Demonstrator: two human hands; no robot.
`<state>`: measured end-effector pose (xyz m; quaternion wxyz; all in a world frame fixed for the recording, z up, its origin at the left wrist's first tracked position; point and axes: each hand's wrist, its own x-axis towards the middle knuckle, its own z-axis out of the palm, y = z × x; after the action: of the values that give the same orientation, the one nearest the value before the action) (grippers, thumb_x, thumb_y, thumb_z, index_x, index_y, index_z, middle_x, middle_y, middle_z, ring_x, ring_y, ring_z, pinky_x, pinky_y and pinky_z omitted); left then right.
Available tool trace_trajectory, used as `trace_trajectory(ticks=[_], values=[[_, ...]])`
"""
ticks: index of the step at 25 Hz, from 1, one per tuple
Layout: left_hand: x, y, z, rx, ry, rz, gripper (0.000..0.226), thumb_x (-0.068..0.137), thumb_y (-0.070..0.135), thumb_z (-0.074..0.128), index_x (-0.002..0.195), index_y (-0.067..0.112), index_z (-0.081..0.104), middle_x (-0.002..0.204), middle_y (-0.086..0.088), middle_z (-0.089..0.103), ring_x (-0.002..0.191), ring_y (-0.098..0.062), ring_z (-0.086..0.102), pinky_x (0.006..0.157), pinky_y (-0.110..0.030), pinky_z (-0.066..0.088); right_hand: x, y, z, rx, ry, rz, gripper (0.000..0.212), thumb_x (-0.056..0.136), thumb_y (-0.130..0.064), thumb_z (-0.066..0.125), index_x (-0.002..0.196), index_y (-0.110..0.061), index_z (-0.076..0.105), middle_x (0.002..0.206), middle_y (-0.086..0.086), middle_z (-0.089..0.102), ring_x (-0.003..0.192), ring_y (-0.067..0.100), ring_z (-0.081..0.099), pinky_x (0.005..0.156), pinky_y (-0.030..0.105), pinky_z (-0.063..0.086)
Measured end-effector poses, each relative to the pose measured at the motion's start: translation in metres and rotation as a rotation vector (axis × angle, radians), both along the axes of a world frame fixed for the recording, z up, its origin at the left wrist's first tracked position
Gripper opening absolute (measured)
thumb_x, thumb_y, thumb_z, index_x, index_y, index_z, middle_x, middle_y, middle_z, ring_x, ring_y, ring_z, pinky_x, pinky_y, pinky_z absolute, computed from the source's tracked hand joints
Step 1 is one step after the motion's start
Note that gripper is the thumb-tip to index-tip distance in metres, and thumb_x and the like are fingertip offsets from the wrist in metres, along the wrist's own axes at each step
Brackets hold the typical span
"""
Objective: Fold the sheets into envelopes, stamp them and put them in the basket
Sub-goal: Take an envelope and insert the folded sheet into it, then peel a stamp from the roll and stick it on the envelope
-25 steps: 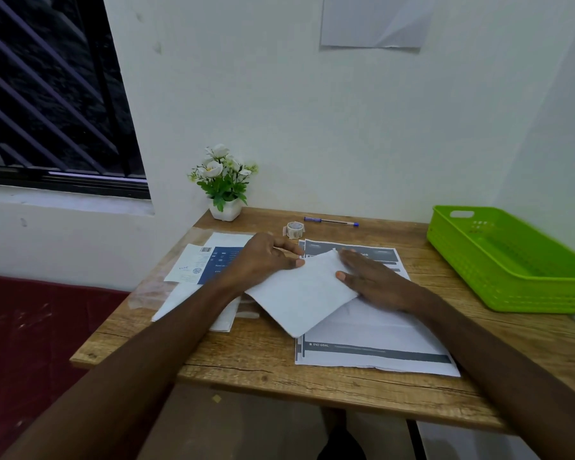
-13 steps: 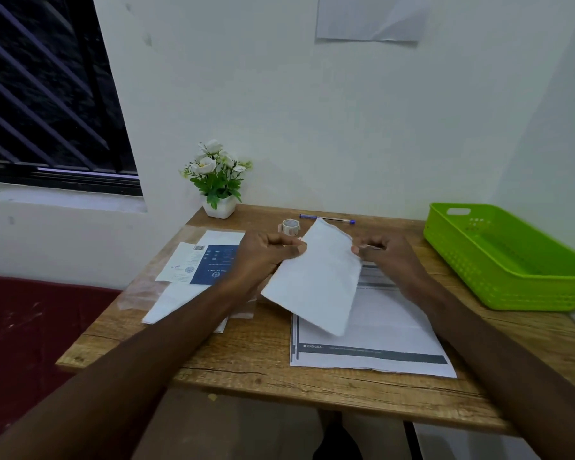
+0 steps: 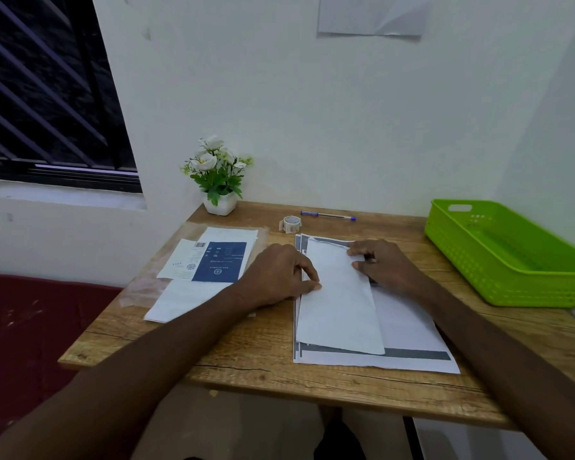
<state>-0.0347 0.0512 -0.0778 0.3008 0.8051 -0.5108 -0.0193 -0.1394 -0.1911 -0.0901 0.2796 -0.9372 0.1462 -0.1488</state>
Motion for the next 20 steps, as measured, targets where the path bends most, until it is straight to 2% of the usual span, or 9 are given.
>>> trace_trajectory(ticks=[3,7,9,11,12,14,16,18,20], values=[[0.005,0.002,0.001,-0.030,-0.060,0.039,0.013,0.083,0.035,0.082,0.093,0.027,0.083,0.054,0.024,0.056,0.059,0.004,0.056,0.057,-0.013,0.035,0.001,0.004,0.002,-0.075,-0.019,-0.018,0.034,0.088,-0.011,0.074,0.122,-0.012,0.072,0.133,0.003,0.066,0.119,0.020,0.061,0.098,0.024,0.043],[0.017,0.006,0.002,-0.093,-0.138,0.169,0.017,0.084,0.042,0.080,0.096,0.030,0.082,0.065,0.027,0.056,0.064,0.001,0.052,0.059,-0.018,0.034,0.014,0.022,0.013,-0.289,-0.153,0.005,0.027,0.084,-0.010,0.079,0.111,-0.010,0.075,0.119,0.006,0.072,0.111,0.026,0.064,0.095,0.028,0.042],[0.024,0.010,0.003,-0.116,-0.171,0.230,0.020,0.084,0.044,0.079,0.097,0.030,0.082,0.073,0.021,0.064,0.068,-0.003,0.050,0.059,-0.018,0.033,0.033,0.038,0.022,-0.357,-0.147,0.054,0.025,0.083,-0.012,0.080,0.108,-0.012,0.076,0.114,0.004,0.074,0.104,0.025,0.066,0.091,0.028,0.045],[0.031,0.014,0.003,-0.133,-0.196,0.271,0.020,0.084,0.044,0.079,0.096,0.028,0.082,0.082,0.012,0.074,0.071,-0.004,0.053,0.063,-0.023,0.042,0.060,0.055,0.032,-0.345,-0.153,0.063,0.023,0.082,-0.012,0.077,0.105,-0.013,0.077,0.107,0.003,0.077,0.100,0.024,0.068,0.086,0.031,0.051],[0.033,0.015,0.003,-0.134,-0.200,0.294,0.020,0.085,0.044,0.078,0.096,0.027,0.082,0.085,0.010,0.075,0.072,-0.004,0.054,0.066,-0.026,0.046,0.074,0.062,0.036,-0.316,-0.173,0.056,0.020,0.082,-0.011,0.073,0.102,-0.014,0.078,0.102,0.002,0.078,0.096,0.022,0.069,0.079,0.030,0.051],[0.037,0.017,0.003,-0.133,-0.210,0.337,0.020,0.084,0.044,0.078,0.095,0.026,0.082,0.083,0.010,0.073,0.073,-0.005,0.055,0.065,-0.026,0.042,0.101,0.075,0.041,-0.300,-0.210,0.041,0.021,0.083,-0.010,0.067,0.099,-0.015,0.079,0.097,0.001,0.078,0.090,0.020,0.070,0.069,0.025,0.045],[0.041,0.018,0.001,-0.139,-0.225,0.358,0.020,0.084,0.044,0.078,0.093,0.026,0.082,0.080,0.011,0.069,0.075,-0.006,0.055,0.064,-0.025,0.034,0.122,0.085,0.039,-0.409,-0.175,0.050,0.023,0.085,-0.014,0.068,0.107,-0.016,0.076,0.102,0.001,0.076,0.098,0.021,0.067,0.071,0.028,0.048],[0.045,0.020,-0.001,-0.147,-0.233,0.376,0.021,0.084,0.044,0.078,0.094,0.026,0.081,0.086,0.008,0.073,0.078,-0.007,0.054,0.068,-0.026,0.034,0.136,0.091,0.034,-0.588,-0.091,0.043,0.033,0.090,-0.024,0.065,0.123,-0.019,0.067,0.114,0.003,0.071,0.112,0.023,0.058,0.076,0.036,0.050],[0.048,0.020,-0.002,-0.165,-0.247,0.393,0.018,0.084,0.041,0.078,0.093,0.026,0.080,0.093,0.007,0.074,0.085,-0.010,0.057,0.071,-0.027,0.035,0.147,0.091,0.029,-0.673,-0.033,0.014,0.039,0.093,-0.028,0.061,0.132,-0.022,0.062,0.121,0.006,0.067,0.119,0.026,0.052,0.079,0.039,0.051]])
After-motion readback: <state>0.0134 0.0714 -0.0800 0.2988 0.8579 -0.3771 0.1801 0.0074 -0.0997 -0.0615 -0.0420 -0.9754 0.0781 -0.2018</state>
